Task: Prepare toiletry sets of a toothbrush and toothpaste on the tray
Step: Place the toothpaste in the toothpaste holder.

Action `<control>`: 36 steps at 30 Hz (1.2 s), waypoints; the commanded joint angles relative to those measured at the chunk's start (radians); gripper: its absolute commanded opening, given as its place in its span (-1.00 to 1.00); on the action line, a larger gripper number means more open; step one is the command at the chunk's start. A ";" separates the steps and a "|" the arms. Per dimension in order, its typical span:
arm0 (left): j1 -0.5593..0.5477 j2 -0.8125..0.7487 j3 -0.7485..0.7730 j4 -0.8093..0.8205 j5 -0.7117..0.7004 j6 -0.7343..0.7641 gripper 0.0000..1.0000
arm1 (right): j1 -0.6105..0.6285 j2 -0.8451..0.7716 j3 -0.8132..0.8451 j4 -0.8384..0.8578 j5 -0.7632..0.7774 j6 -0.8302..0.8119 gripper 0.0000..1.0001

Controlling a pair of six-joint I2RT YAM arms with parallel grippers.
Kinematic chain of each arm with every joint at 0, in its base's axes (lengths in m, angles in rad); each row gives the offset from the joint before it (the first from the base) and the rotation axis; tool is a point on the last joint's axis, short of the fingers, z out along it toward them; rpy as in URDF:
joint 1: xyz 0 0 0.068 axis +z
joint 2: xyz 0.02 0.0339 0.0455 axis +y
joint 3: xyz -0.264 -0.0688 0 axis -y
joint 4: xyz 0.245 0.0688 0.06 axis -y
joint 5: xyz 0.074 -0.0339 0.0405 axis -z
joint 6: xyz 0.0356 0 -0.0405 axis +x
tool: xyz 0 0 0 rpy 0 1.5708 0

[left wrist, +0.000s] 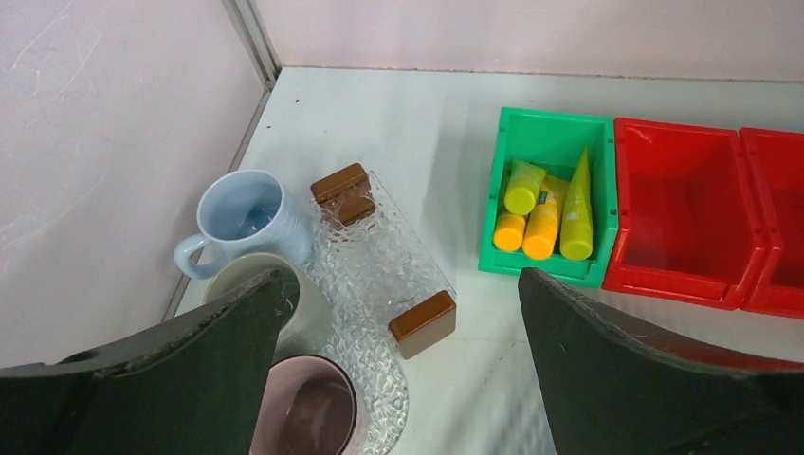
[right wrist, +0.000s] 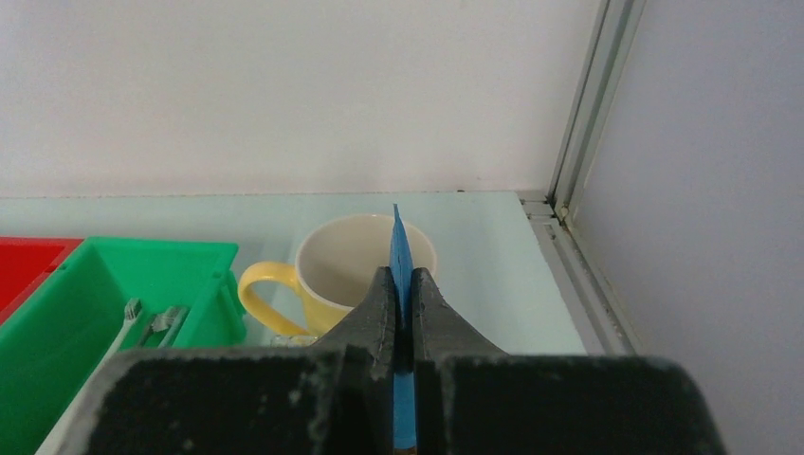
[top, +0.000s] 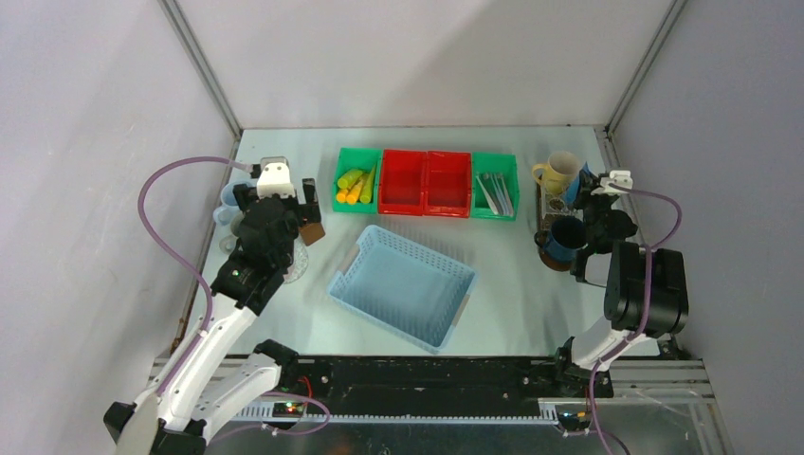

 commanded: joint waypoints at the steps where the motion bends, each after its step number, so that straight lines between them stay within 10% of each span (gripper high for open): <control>1: 0.009 -0.011 -0.012 0.036 0.008 -0.005 0.99 | -0.005 0.023 0.043 0.107 -0.019 -0.011 -0.96; 23: 0.011 -0.021 -0.014 0.037 0.014 -0.006 0.99 | -0.005 0.021 0.037 0.108 -0.071 -0.025 -0.31; 36: 0.011 -0.047 -0.017 0.041 0.037 -0.016 0.99 | -0.006 -0.255 0.019 -0.086 -0.061 -0.027 0.18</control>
